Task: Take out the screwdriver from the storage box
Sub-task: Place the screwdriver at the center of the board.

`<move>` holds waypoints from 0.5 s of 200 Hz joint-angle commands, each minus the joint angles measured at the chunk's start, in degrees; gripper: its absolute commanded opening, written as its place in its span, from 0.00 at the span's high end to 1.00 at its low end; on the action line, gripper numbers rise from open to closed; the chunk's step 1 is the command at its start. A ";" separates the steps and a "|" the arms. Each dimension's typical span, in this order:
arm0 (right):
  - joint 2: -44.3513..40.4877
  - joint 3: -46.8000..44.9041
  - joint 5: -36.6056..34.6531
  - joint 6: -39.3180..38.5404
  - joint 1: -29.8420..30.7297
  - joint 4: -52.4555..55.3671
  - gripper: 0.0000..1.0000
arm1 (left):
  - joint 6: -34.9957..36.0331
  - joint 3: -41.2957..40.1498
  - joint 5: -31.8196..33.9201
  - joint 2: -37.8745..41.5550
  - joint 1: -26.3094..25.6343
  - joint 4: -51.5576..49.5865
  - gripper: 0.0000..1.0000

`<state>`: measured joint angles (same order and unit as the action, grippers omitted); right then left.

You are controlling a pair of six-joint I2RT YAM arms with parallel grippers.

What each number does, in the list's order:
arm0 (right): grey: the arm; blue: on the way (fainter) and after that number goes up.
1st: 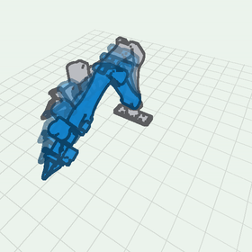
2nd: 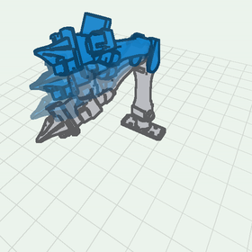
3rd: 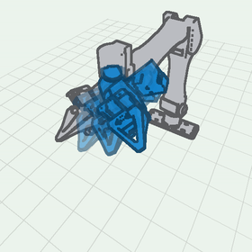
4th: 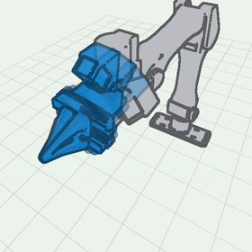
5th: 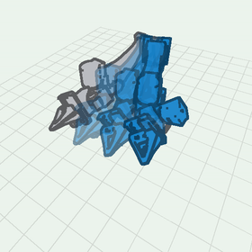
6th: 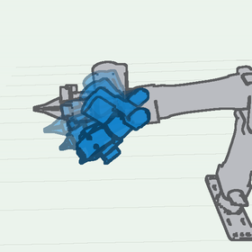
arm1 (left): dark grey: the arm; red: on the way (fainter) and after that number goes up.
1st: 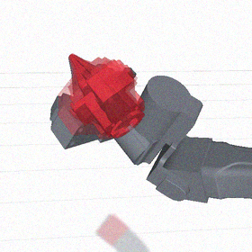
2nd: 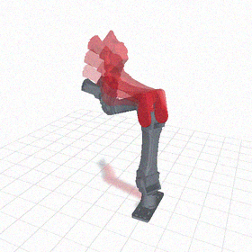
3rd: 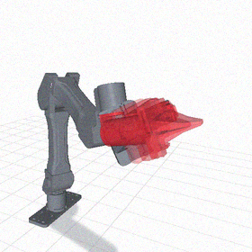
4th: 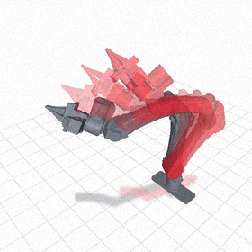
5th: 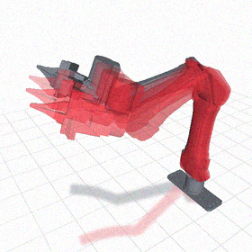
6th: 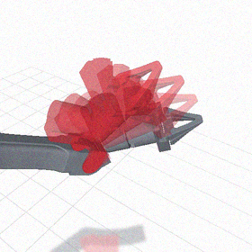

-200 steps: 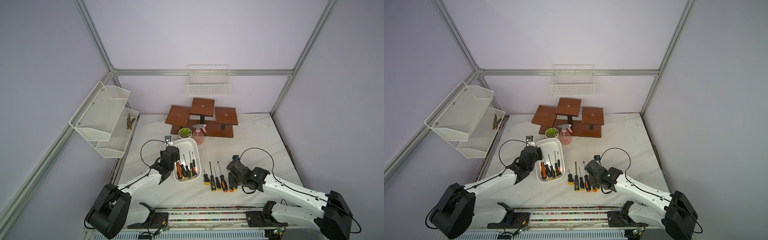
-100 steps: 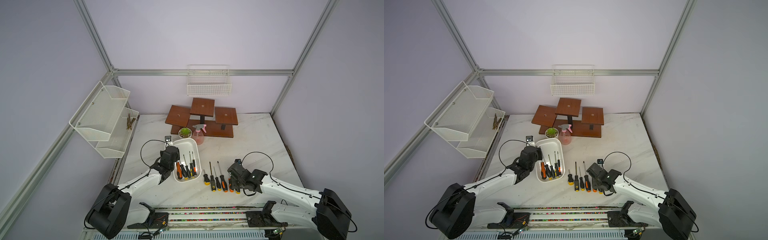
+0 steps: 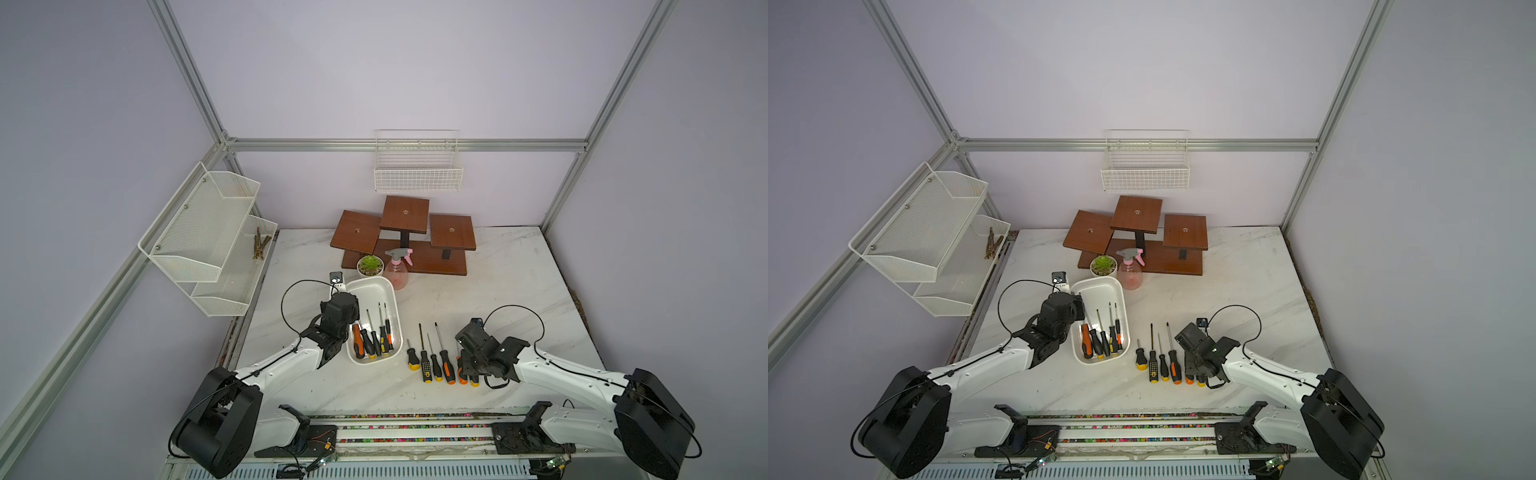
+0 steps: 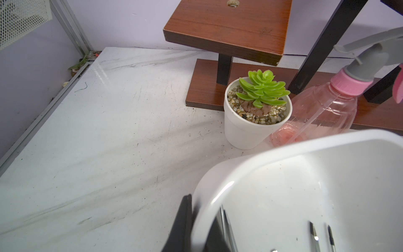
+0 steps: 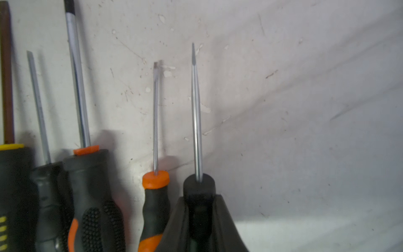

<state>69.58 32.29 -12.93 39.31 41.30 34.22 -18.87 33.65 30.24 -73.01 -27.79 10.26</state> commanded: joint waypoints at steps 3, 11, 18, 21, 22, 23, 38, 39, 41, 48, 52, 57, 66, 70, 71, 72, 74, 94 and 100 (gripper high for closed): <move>0.90 -0.13 0.71 -0.71 -0.51 -2.64 1.00 | 1.18 1.98 -0.10 0.68 -0.07 1.48 1.00; 0.98 -0.21 0.77 -0.64 -0.63 -2.75 1.00 | 1.20 1.99 -0.14 0.68 -0.07 1.47 1.00; 0.99 -0.21 0.84 -0.65 -0.69 -2.75 0.98 | 1.15 2.02 -0.13 0.65 -0.07 1.43 1.00; 0.98 -0.21 0.88 -0.65 -0.69 -2.82 0.97 | 1.17 1.99 -0.10 0.68 -0.06 1.44 1.00; 0.99 -0.21 0.88 -0.64 -0.74 -2.83 0.96 | 1.19 1.97 -0.09 0.68 -0.06 1.43 1.00; 0.95 -0.21 0.89 -0.64 -0.76 -2.83 0.96 | 1.15 2.00 -0.09 0.68 -0.07 1.43 1.00; 0.82 -0.30 1.06 -0.66 -0.84 -2.84 0.88 | 1.19 2.03 -0.08 0.67 -0.07 1.50 1.00; 0.82 -0.30 1.06 -0.65 -0.81 -2.84 0.88 | 1.16 2.03 -0.09 0.67 -0.11 1.46 1.00; 0.75 -0.26 1.06 -0.64 -0.83 -2.84 0.86 | 1.19 2.03 -0.07 0.68 -0.06 1.44 1.00; 0.82 -0.30 1.06 -0.66 -0.89 -2.84 0.84 | 1.19 2.01 -0.09 0.68 -0.04 1.41 1.00; 0.82 -0.33 1.00 -0.64 -0.89 -2.84 0.83 | 1.16 2.00 -0.05 0.75 -0.07 1.45 1.00; 0.86 -0.37 1.06 -0.65 -0.88 -2.84 0.82 | 1.07 1.95 -0.05 0.76 -0.10 1.44 1.00; 0.82 -0.37 1.05 -0.61 -1.04 -2.84 0.80 | 1.14 1.95 -0.09 0.77 -0.09 1.43 1.00; 0.80 -0.37 1.05 -0.55 -1.04 -2.84 0.80 | 1.12 1.98 -0.15 0.76 -0.07 1.43 1.00; 0.81 -0.33 1.05 -0.55 -1.04 -2.84 0.80 | 1.07 1.96 -0.12 0.76 -0.07 1.43 1.00; 0.81 -0.36 1.01 -0.55 -1.00 -2.84 0.80 | 1.10 1.96 -0.06 0.77 -0.07 1.47 1.00; 0.82 -0.38 1.05 -0.57 -1.03 -2.84 0.80 | 1.09 1.95 -0.09 0.72 -0.09 1.48 1.00; 0.73 -0.47 1.05 -0.56 -1.09 -2.83 0.76 | 1.10 1.99 -0.14 0.75 -0.07 1.50 1.00; 0.73 -0.41 1.01 -0.56 -1.13 -2.84 0.75 | 1.12 2.01 -0.12 0.72 -0.07 1.43 1.00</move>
<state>70.04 32.29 -11.88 39.13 40.53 32.64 -18.90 33.65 30.26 -73.01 -27.79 10.26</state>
